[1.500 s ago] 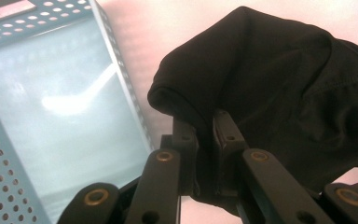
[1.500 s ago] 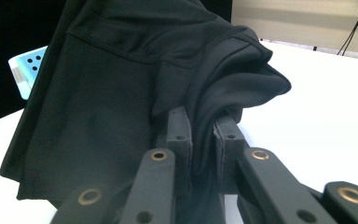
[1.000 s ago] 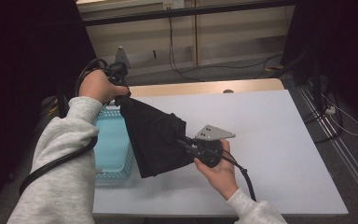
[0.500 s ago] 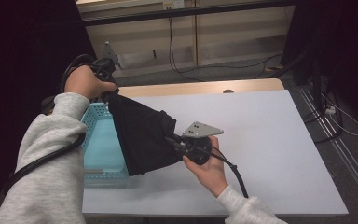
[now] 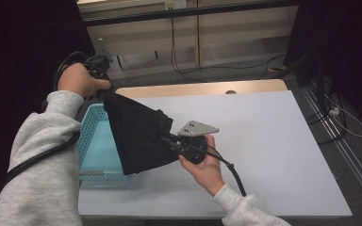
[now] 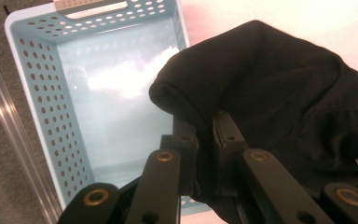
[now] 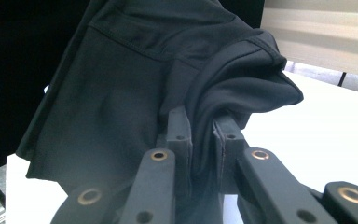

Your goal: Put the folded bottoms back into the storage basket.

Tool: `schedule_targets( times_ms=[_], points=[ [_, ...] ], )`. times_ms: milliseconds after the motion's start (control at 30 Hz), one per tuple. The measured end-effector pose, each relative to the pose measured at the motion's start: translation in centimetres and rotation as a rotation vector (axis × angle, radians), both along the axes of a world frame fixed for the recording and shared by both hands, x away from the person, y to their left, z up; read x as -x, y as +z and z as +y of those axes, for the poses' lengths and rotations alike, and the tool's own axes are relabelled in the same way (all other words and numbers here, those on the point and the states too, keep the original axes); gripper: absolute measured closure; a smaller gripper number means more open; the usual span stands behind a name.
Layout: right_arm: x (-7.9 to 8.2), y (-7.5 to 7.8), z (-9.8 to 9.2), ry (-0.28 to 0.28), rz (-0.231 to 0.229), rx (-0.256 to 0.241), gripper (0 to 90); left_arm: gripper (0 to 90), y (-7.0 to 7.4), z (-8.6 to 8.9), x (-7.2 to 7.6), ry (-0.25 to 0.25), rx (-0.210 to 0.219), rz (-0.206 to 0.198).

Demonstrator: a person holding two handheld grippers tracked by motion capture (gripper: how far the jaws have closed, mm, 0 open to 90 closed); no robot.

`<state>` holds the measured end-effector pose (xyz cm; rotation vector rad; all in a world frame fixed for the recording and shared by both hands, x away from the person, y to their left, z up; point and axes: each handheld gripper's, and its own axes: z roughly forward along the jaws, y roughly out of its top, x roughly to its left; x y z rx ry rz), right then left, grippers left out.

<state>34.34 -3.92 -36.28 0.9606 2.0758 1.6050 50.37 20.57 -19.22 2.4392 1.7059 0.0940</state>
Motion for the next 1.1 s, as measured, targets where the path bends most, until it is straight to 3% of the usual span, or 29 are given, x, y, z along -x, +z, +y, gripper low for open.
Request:
schedule_targets(
  times_ms=[733,1100],
  points=[
    [-0.7,0.4,2.3,0.023,0.000,-0.005,80.0,82.1,1.3,1.9,-0.4,0.016,-0.003,-0.016],
    [-1.2,0.5,3.4,0.031,0.002,-0.011,80.0,82.2,1.0,3.1,-0.8,0.027,0.001,-0.031]
  ],
)
